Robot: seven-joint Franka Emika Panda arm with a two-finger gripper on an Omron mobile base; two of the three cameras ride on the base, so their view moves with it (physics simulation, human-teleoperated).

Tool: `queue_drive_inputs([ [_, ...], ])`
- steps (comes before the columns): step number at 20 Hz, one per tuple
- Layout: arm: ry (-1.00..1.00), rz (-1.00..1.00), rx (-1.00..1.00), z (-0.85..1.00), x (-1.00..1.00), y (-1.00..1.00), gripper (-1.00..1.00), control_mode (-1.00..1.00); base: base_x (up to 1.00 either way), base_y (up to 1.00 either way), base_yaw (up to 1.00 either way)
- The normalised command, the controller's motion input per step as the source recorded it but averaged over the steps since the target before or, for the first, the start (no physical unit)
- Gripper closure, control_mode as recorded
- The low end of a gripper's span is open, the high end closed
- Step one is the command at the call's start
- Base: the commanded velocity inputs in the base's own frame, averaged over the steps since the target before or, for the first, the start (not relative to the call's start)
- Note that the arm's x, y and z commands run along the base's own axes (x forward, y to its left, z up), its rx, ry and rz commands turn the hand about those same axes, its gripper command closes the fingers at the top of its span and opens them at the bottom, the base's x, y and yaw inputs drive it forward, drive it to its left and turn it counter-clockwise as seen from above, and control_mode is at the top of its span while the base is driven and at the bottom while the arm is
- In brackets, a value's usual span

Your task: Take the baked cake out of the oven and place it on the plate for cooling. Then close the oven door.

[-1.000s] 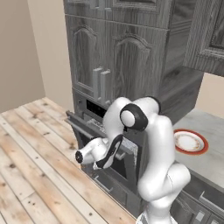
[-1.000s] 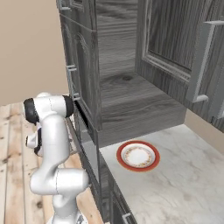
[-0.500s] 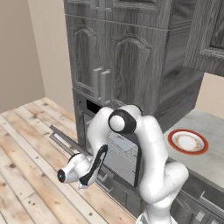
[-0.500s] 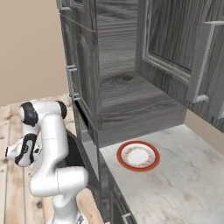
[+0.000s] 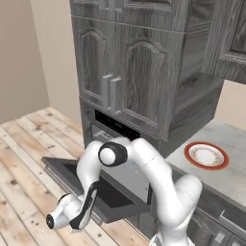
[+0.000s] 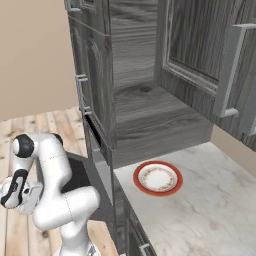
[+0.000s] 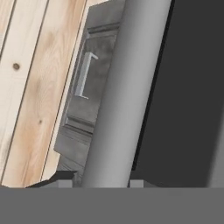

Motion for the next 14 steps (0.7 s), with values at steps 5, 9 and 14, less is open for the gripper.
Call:
queue_drive_inputs([
  [5,0.08,0.07,0.06,0.07,-0.73,0.21,-1.00,-1.00,0.00,0.00,0.00],
  [9,0.11,0.06,0.16,0.48,-0.73,0.12,-1.00,-1.00,0.00,0.00,0.00],
  [14,0.18,0.11,0.24,0.73,-0.74,0.12,-1.00,-1.00,0.00,0.00,0.00],
])
